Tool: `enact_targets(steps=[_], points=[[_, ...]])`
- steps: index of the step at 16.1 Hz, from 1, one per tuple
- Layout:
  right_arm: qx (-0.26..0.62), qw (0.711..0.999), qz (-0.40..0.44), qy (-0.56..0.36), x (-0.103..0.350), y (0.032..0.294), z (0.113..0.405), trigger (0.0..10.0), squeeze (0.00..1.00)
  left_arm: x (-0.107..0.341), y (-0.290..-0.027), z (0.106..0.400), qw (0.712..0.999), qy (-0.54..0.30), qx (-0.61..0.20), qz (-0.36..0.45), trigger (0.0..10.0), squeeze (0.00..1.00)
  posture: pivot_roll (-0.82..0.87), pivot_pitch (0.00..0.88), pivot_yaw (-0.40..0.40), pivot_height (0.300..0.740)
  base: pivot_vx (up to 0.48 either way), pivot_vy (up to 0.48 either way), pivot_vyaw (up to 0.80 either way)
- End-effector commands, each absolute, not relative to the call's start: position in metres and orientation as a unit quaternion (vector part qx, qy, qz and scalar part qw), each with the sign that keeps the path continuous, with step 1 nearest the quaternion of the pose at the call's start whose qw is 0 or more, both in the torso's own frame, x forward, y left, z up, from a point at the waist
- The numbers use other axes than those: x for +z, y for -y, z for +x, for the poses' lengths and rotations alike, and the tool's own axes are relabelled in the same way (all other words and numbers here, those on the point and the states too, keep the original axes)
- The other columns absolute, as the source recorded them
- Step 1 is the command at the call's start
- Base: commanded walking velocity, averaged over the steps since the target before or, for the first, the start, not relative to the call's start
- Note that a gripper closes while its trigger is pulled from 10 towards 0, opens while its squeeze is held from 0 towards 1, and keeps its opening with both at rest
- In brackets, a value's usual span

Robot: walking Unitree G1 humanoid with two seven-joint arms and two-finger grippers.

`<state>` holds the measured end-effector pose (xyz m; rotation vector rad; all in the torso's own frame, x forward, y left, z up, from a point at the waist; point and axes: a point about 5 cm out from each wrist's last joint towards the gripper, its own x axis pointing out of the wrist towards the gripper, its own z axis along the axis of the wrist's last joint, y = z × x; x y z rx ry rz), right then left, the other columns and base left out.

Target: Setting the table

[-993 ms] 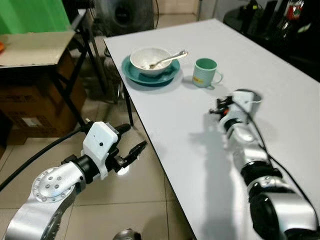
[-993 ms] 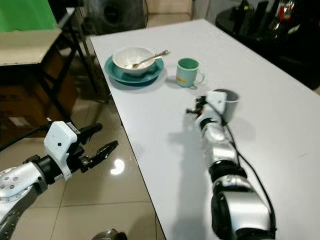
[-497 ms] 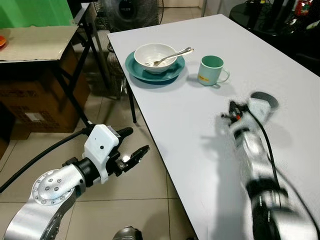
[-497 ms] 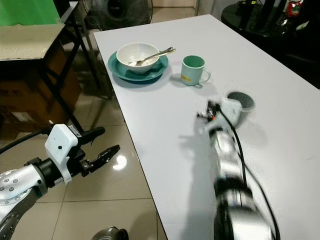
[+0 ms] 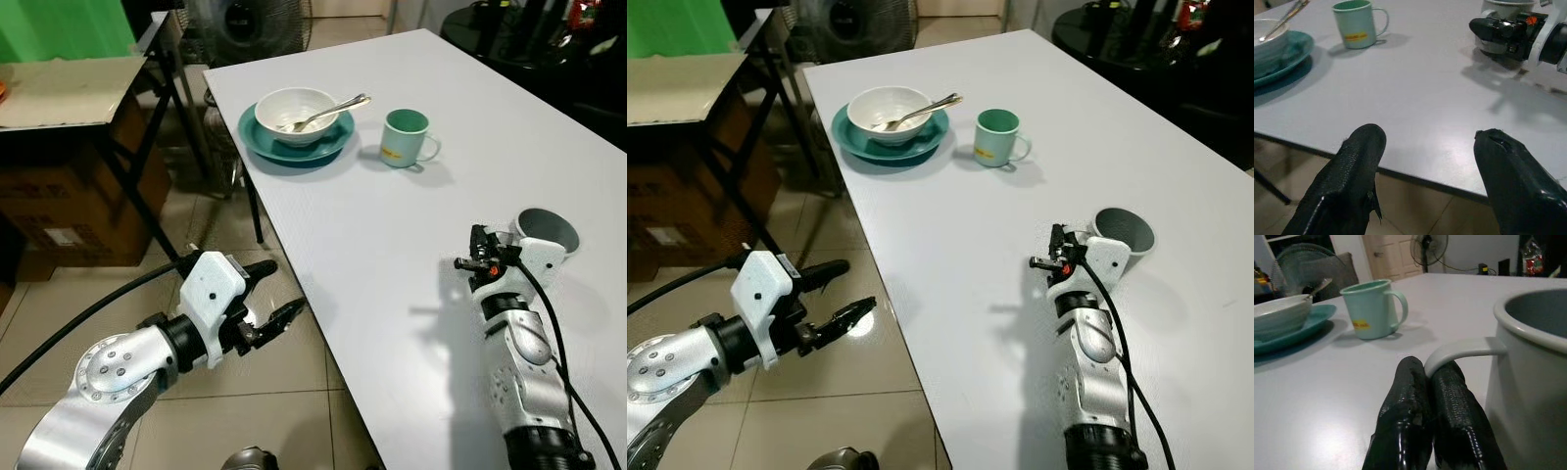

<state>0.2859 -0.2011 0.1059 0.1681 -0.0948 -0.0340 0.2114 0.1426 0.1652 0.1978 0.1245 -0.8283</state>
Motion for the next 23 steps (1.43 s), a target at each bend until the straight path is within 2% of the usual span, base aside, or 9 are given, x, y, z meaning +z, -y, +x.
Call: enact_targets(steps=[1,4,10,23], points=[[0.007,0.995,0.081,0.054,0.115,0.195,0.283,10.0,0.00,0.162,-0.141,0.211,0.900,-0.075,-0.419,0.092,10.0,0.00,-0.04,0.079,0.060,0.740,0.000,0.000,0.00],[0.032,0.996,0.071,0.044,0.115,0.189,0.275,10.0,0.00,0.158,-0.137,0.206,0.883,-0.092,-0.451,0.087,10.0,0.00,-0.04,0.074,0.058,0.740,0.000,0.000,0.00],[0.041,0.997,0.068,0.001,0.098,0.184,0.267,10.0,0.00,0.156,-0.143,0.205,0.882,-0.102,-0.448,0.102,10.0,0.00,-0.03,0.070,0.057,0.740,0.000,0.000,0.00],[-0.003,0.998,0.063,-0.008,0.080,0.198,0.289,10.0,0.00,0.155,-0.147,0.202,0.878,-0.110,-0.453,0.113,10.0,0.00,-0.01,0.058,0.056,0.740,0.000,0.000,0.00]])
